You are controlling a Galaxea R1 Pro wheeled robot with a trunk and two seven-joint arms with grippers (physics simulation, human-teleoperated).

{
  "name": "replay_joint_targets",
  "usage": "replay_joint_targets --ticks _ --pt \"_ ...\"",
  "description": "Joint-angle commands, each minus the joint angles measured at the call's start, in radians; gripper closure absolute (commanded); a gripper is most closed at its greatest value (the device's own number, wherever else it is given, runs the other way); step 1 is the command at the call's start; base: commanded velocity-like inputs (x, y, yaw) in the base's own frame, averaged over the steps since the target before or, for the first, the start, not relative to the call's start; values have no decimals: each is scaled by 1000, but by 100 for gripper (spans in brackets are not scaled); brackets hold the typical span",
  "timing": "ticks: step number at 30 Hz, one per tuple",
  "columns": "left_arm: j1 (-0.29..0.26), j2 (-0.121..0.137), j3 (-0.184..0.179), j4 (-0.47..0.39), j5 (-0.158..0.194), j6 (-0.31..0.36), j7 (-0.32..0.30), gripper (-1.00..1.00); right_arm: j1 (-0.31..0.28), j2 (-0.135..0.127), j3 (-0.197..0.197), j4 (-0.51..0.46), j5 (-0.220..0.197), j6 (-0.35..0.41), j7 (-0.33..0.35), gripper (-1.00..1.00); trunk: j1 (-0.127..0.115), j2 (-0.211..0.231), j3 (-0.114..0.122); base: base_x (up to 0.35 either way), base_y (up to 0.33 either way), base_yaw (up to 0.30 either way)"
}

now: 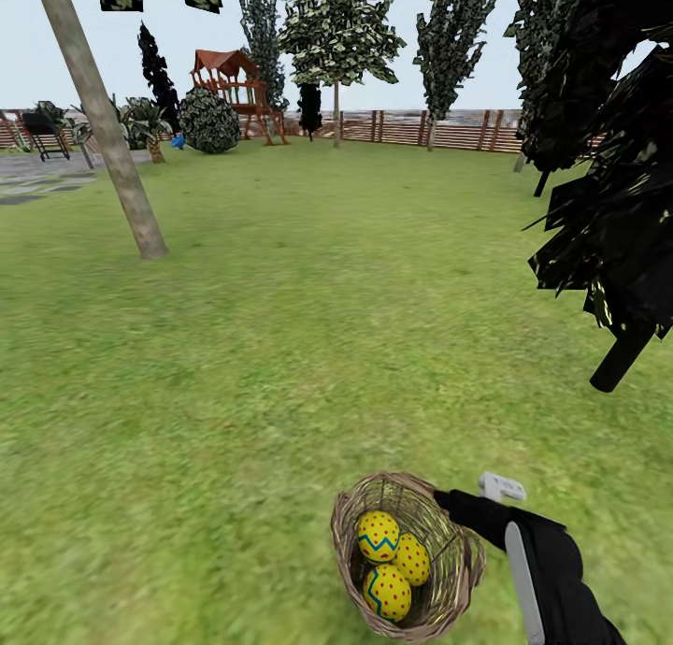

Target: Take the three Easter eggs out of the wicker basket on the lawn in the garden, then place them on the lawn next to a single tree (choose any tree) so that all three eggs are next to the same tree and none are left in the basket.

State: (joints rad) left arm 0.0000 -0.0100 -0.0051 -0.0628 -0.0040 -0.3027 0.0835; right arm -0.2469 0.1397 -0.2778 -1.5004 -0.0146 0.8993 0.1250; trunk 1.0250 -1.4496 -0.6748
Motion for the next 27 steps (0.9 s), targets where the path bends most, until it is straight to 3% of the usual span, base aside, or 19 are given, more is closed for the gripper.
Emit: replay_joint_targets --ticks 1,10,15,22,25,27 --pt "0 0 -1 -1 -1 -2 4 -100 -3 1 -1 4 -1 8 1 -100 0 0 -1 0 0 0" --pt "0 0 0 -2 0 -3 5 -100 -8 -22 -10 29 -5 25 -5 -100 0 0 -1 0 0 0" --pt "0 0 0 -2 0 -4 5 -100 -11 -59 -50 36 -8 25 -4 -100 0 0 -1 0 0 0" --pt "0 -1 0 -2 0 -4 5 -100 -20 -79 -97 47 -8 23 -6 -100 0 0 -1 0 0 0" --pt "0 -1 0 -2 0 -4 5 -100 -42 -91 -107 96 -8 23 -8 -100 0 0 -1 0 0 0" --pt "0 -1 0 -2 0 -4 5 -100 -71 -113 -110 170 -8 22 -8 -100 0 0 -1 0 0 0"
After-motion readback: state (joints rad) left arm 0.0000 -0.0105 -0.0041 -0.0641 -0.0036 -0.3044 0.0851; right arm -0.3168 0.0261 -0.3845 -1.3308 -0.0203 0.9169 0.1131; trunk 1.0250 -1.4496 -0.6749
